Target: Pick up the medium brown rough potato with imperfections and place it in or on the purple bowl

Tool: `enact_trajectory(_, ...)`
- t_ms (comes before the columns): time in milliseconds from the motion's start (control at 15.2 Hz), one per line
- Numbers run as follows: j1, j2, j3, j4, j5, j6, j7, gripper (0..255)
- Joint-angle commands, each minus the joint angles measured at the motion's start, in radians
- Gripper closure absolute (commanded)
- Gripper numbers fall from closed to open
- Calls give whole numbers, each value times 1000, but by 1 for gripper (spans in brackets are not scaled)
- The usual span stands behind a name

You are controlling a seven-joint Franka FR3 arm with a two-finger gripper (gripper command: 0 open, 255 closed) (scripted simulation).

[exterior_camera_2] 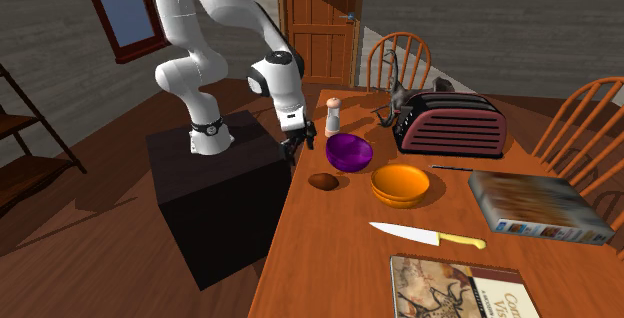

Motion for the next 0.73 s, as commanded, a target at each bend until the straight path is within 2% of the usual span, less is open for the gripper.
enact_trajectory(0, 10, 87, 10, 32, -1, 67, -12, 0)
enact_trajectory(396, 52, 333, 26, 159, -36, 213, -19, 0)
enact_trajectory(660, 63, 385, 20, 175, -45, 249, -15, 0)
